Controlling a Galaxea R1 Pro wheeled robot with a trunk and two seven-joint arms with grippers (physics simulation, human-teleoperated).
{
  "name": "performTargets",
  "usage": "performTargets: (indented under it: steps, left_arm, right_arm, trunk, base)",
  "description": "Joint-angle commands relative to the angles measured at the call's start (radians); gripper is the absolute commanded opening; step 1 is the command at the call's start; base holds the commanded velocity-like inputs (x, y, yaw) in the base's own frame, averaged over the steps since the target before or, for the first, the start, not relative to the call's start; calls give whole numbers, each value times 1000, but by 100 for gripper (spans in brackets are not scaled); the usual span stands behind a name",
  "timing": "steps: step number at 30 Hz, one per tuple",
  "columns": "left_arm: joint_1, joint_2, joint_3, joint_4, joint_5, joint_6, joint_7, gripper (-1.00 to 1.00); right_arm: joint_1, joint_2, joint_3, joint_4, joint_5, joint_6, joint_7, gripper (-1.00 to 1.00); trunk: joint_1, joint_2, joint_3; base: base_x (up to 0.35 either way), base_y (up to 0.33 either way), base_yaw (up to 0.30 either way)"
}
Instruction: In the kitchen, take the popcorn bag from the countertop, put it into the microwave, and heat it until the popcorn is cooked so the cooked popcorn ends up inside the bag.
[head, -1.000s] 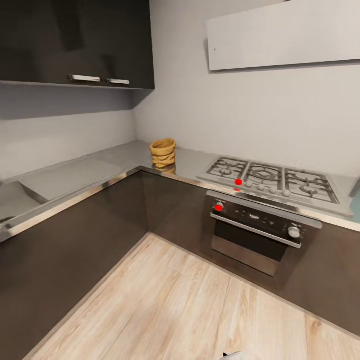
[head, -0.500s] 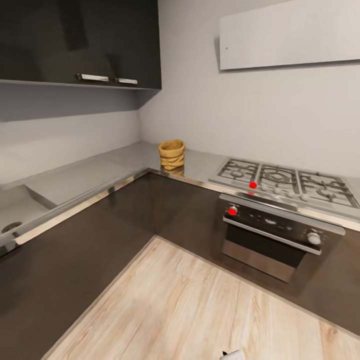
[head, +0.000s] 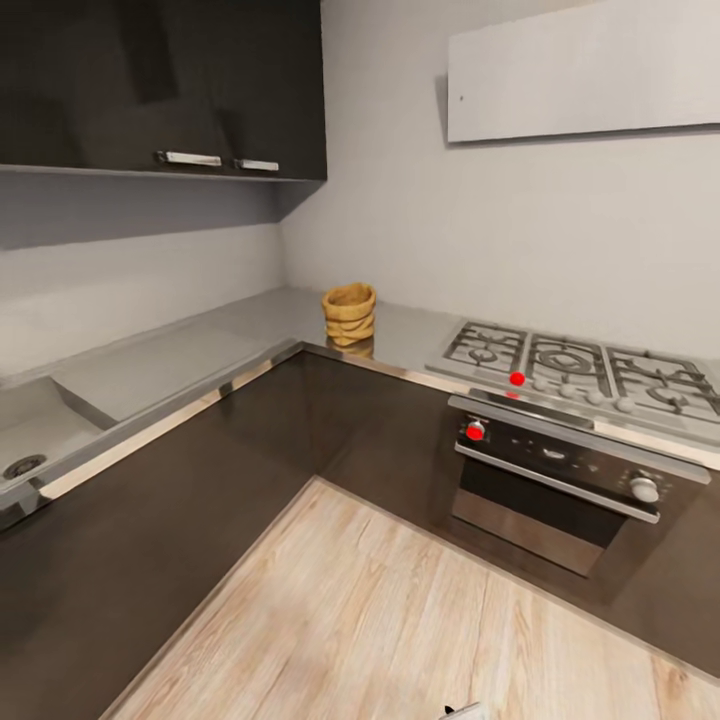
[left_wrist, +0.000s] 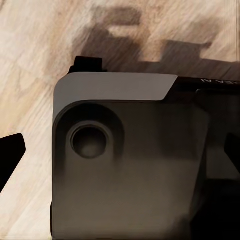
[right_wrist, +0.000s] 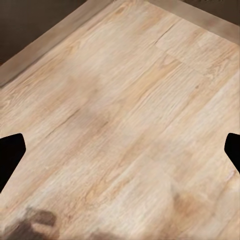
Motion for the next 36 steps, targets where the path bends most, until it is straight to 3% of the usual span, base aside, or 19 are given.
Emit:
performTargets:
  steps: [1, 7, 9, 12, 14, 18, 36]
  left_arm:
    - [0, -1, 8, -2, 0, 7, -5, 100]
    - [-6, -3, 3, -3, -2, 7, -5, 100]
    - [-6, -3, 4, -3, -3, 6, -5, 100]
    - [-2, -3, 0, -4, -5, 6, -6, 100]
    - [1, -3, -1, -3, -5, 6, -6, 100]
    - [12, -3, 0, -2, -4, 6, -6, 100]
    - [19, -3, 1, -1, -3, -43, -6, 100]
  right_arm:
    - [-1, 0, -3, 0, 6, -3, 1, 100]
    - [4, -13, -12, 32, -3, -2, -8, 100]
    - [3, -30, -14, 113, -4, -2, -9, 100]
    - [0, -66, -13, 317, -1, -2, -10, 100]
    - [5, -82, -10, 356, 1, -1, -10, 100]
    - [9, -88, -7, 455, 1, 1, -10, 100]
    - [10, -89, -7, 479, 0, 1, -10, 100]
  trunk:
    - [-4, 7, 2]
    - [-27, 49, 21]
    - [-35, 63, 27]
    - [-46, 84, 37]
    - [-54, 98, 43]
    - [-69, 126, 56]
    - [-138, 252, 112]
  base:
    - [0, 0, 0]
    - [123, 0, 0]
    - [145, 0, 0]
    - [31, 0, 0]
    - [6, 0, 0]
    - [14, 0, 0]
    - [126, 0, 0]
